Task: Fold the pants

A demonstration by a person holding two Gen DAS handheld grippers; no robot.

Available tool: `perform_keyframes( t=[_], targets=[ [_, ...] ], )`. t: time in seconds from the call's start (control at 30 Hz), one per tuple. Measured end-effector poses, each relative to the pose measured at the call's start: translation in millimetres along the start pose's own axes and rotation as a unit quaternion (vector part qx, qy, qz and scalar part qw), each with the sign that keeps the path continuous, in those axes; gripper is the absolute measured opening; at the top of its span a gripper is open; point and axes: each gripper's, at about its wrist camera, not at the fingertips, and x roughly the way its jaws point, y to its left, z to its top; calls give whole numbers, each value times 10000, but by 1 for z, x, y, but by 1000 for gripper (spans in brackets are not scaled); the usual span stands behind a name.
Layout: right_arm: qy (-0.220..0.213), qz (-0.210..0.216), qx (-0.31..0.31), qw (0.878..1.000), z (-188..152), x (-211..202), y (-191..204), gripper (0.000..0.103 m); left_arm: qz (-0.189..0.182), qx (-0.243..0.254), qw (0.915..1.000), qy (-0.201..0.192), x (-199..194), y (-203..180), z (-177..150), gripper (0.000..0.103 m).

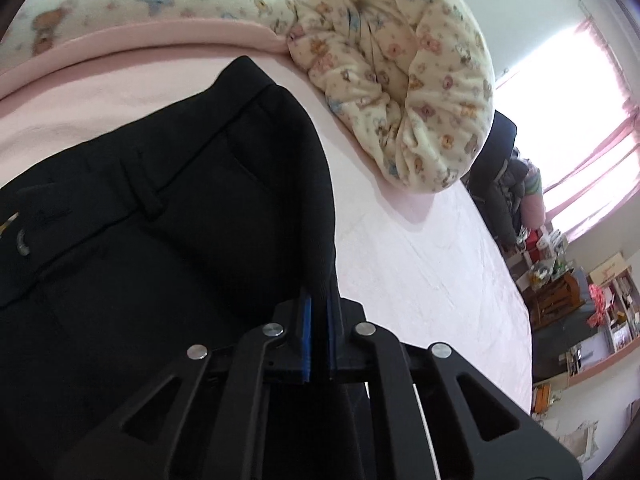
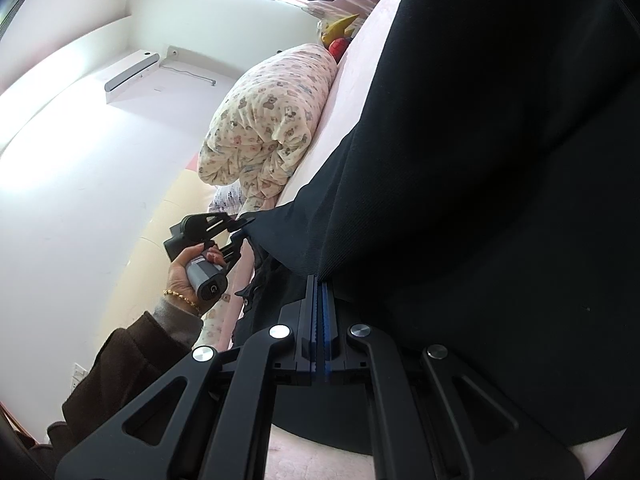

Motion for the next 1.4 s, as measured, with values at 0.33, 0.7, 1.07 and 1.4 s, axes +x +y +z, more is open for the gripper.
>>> perform_keyframes(
  t=[0.33,0.7,1.07,1.4],
  targets=[
    [-67,447,312,9985,3,-11,-13,2,-478,250,9968,-582,-116,17,-25,5],
    [-173,86,108,9998,20,-56,7,2,-454,5,9952,-864,-191,96,-101,5],
    [149,-877,-211,9958,4,-99,1,2,-277,-1108,9909,-712,-185,166,-167,6],
    [634,-1857,-344,9799,-15,-95,-8,12,-124,-1330,9819,-1345,-214,175,-199,21]
  ],
)
